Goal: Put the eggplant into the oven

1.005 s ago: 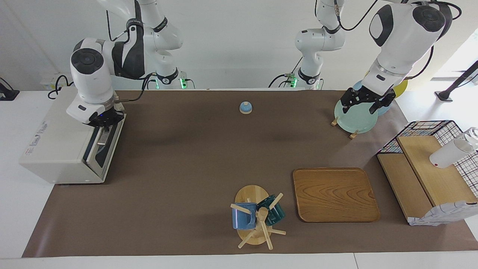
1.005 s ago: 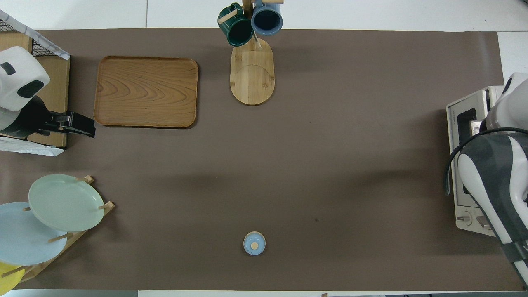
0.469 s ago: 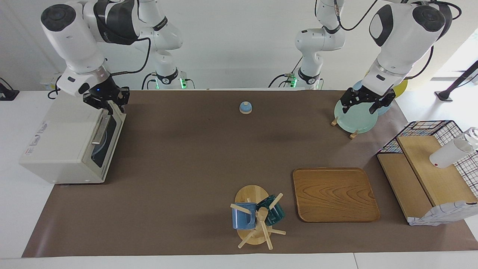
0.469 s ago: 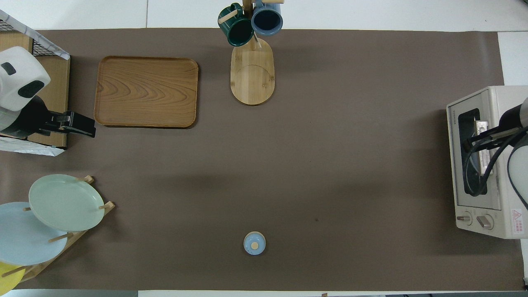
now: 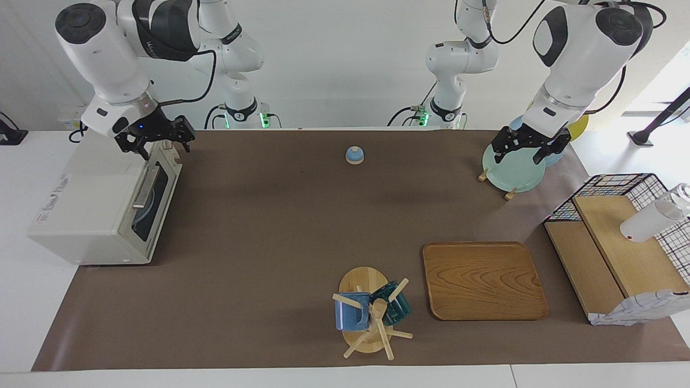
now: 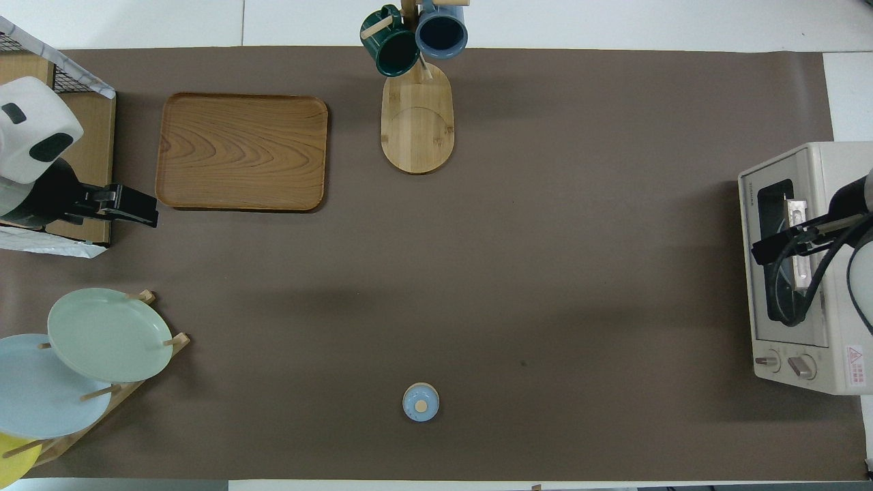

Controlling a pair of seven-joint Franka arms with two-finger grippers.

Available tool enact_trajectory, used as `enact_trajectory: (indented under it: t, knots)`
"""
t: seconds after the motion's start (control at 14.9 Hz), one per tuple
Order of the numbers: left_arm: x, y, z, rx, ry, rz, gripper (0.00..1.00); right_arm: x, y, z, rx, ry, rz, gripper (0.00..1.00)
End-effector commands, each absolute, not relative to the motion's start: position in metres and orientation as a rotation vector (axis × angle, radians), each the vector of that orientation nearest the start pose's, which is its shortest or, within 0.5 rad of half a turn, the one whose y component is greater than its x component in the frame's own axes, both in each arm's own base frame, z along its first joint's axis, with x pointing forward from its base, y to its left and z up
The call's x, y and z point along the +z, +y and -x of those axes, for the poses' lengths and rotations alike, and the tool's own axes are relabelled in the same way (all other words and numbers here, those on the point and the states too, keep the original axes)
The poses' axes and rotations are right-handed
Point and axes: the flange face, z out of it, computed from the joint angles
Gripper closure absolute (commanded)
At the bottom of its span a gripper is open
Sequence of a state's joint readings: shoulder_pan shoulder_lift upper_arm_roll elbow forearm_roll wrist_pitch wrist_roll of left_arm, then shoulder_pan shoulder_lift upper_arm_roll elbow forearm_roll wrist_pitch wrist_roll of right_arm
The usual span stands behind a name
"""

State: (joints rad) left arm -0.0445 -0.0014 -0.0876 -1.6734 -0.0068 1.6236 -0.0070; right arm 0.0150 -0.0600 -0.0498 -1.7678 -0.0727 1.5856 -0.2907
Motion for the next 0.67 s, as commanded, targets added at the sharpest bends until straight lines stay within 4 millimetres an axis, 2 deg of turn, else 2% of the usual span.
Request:
enact_trajectory:
  t: [0.0,0.13,0.4,0.6]
  knots:
    - [0.585,-0.07,-0.545,0.05,0.197,3.124,0.0,0.577,-0.025,-0.532,0.185,-0.389,3.141,0.0]
    - [0.585,-0.07,-0.544,0.052,0.197,3.124,0.0,0.578,-0.024,-0.543,0.182,-0.358,3.148,0.0]
    - [0.585,-0.07,-0.545,0.05,0.197,3.124,0.0,0.57,-0.025,-0.547,0.237,-0.308,3.148,0.0]
    - [0.585,-0.07,-0.545,0.05,0.197,3.125,0.0,0.581,-0.025,-0.549,0.205,-0.252,3.16,0.0]
